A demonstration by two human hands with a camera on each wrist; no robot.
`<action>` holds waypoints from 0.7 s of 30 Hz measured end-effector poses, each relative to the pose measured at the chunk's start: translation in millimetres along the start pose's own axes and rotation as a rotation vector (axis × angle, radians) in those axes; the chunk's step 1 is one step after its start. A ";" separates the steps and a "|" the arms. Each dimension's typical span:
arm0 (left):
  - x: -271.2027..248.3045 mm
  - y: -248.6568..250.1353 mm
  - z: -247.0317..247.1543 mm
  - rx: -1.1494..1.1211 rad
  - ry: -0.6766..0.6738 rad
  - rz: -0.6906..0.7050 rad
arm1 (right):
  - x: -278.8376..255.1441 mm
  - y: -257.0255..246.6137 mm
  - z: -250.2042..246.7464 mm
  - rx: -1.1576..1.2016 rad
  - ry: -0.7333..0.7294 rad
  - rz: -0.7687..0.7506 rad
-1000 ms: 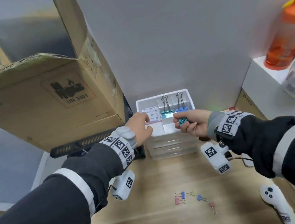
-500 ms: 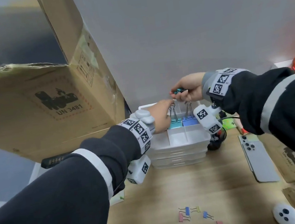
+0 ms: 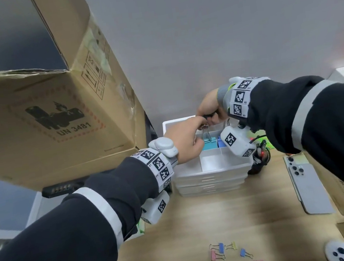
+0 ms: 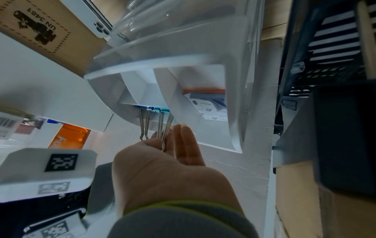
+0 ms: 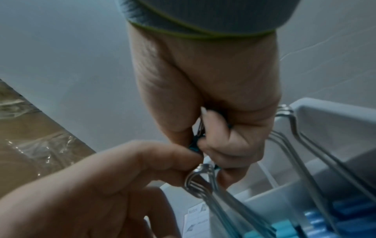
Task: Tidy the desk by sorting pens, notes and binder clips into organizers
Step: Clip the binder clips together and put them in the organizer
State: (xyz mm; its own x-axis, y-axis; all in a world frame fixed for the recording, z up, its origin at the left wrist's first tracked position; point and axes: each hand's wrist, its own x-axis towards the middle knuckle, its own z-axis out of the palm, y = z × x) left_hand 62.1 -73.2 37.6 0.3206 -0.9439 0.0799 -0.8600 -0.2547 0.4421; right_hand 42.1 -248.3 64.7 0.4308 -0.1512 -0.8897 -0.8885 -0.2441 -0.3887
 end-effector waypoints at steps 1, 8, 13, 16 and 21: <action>0.4 0.6 -0.4 -0.008 -0.005 0.002 | 1.3 -1.7 0.7 -0.007 0.002 0.012; -4.7 3.3 -6.9 0.001 -0.029 -0.014 | 4.7 -6.5 7.7 0.007 0.057 0.094; -8.8 2.8 -8.5 0.023 -0.060 -0.060 | 1.8 -7.3 10.7 0.087 0.088 0.148; -10.9 3.0 -9.6 0.013 -0.081 -0.089 | -2.4 -9.6 12.1 0.148 0.081 0.190; -12.6 8.5 -10.7 0.023 -0.126 -0.110 | -9.5 -8.1 14.1 0.267 0.168 0.199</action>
State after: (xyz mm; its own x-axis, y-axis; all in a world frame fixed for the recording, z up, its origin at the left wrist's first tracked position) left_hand 55.0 -61.3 49.9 0.3624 -0.9285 -0.0807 -0.8320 -0.3613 0.4210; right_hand 42.9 -231.4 72.9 0.2457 -0.3313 -0.9110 -0.9579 0.0609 -0.2805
